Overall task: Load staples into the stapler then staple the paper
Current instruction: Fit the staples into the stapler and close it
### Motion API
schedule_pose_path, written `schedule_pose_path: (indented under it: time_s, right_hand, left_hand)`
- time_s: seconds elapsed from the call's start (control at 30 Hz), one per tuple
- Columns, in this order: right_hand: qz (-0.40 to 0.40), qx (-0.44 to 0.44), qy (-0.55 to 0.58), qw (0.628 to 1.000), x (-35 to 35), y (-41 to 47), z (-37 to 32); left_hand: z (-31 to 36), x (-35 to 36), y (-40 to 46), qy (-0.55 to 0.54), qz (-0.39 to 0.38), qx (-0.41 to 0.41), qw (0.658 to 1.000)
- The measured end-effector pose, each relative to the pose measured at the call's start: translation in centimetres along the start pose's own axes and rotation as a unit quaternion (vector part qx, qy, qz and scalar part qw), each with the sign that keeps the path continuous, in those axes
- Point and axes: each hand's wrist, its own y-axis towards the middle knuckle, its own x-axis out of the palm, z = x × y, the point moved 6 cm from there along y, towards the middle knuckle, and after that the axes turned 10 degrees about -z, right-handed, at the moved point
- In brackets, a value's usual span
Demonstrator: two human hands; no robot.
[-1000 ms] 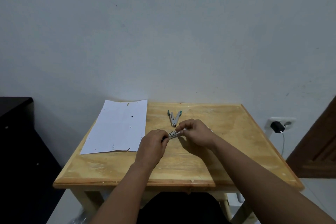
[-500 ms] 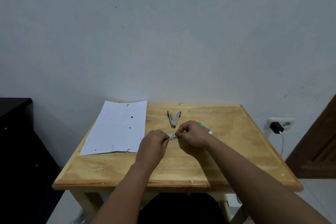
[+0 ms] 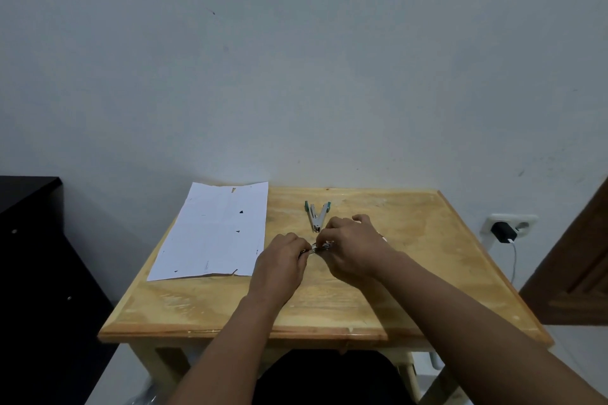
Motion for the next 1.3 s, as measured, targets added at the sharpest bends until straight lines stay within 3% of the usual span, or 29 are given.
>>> schedule_pose_path:
  time_s: [0.27, 0.57, 0.9, 1.07, 1.17, 1.3]
  right_hand:
    - [-0.001, 0.024, -0.04, 0.999, -0.3, -0.1, 1.2]
    - [0.017, 0.054, 0.107, 0.993, -0.3, -0.3, 2.4]
    - [-0.064, 0.071, 0.016, 0.995, 0.1, 1.3, 2.0]
    - [-0.05, 0.04, -0.039, 0.997, -0.9, 1.3, 1.2]
    - [-0.029, 0.047, 0.03, 0.998, -1.2, 0.9, 1.6]
    - [-0.004, 0.063, 0.283, 0.957, -1.7, -0.1, 3.7]
  left_hand:
    - [-0.1, -0.1, 0.1, -0.001, 0.007, -0.02, 1.0]
    - [0.0, 0.0, 0.1, 0.014, 0.007, 0.007, 1.0]
    - [0.2, 0.0, 0.1, 0.033, -0.004, 0.001, 0.999]
    - [0.7, -0.8, -0.2, 0.041, -0.001, -0.02, 0.999]
    - [1.0, -1.4, -0.4, 0.043, 0.013, -0.036, 0.998]
    - [1.4, -1.9, -0.7, 0.07, 0.009, -0.013, 0.997]
